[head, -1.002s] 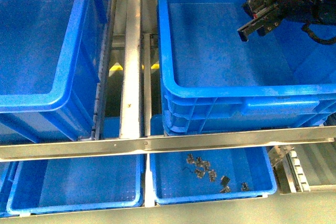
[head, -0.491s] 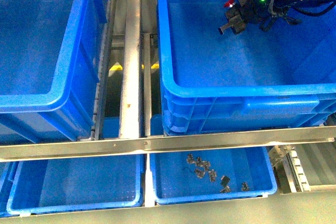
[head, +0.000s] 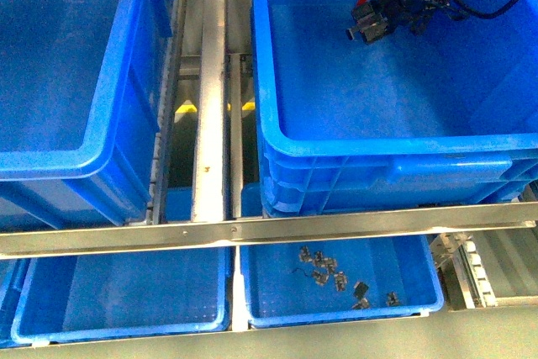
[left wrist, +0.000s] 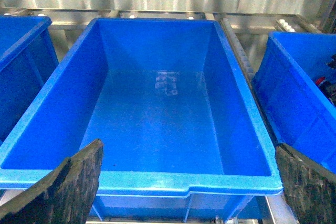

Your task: Pick red and yellow buttons and place in box

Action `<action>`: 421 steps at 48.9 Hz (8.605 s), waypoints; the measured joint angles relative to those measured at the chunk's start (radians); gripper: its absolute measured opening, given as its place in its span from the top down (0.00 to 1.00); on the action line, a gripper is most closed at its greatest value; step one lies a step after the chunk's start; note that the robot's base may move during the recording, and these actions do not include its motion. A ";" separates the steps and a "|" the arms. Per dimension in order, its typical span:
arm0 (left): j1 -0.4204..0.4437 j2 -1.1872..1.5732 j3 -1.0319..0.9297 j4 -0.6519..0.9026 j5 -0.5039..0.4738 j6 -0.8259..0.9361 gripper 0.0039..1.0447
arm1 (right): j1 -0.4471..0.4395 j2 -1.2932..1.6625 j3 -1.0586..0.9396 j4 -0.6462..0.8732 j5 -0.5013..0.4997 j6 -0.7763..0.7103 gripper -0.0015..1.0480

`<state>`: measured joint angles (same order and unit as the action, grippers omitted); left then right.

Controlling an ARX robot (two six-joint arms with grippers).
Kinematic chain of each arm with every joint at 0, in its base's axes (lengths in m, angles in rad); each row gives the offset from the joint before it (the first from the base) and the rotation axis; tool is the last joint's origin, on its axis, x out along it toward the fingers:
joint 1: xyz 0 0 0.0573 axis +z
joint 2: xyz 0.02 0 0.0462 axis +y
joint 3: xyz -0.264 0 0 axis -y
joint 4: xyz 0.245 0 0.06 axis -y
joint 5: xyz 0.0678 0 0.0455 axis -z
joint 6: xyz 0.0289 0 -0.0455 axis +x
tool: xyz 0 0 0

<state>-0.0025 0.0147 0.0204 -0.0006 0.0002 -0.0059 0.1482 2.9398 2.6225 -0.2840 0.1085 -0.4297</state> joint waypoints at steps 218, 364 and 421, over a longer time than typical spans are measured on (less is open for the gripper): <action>0.000 0.000 0.000 0.000 0.000 0.001 0.07 | -0.147 -2.935 -2.601 0.286 -0.108 0.432 0.50; 0.058 1.787 0.872 0.213 -0.292 -0.687 0.07 | -0.148 -2.937 -2.601 0.283 -0.108 0.432 0.06; 0.098 2.179 1.180 0.249 -0.209 -0.608 0.07 | -0.148 -2.937 -2.601 0.283 -0.108 0.433 0.06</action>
<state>0.0956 2.1937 1.2003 0.2485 -0.2089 -0.6136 0.0006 0.0029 0.0216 -0.0013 0.0002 0.0029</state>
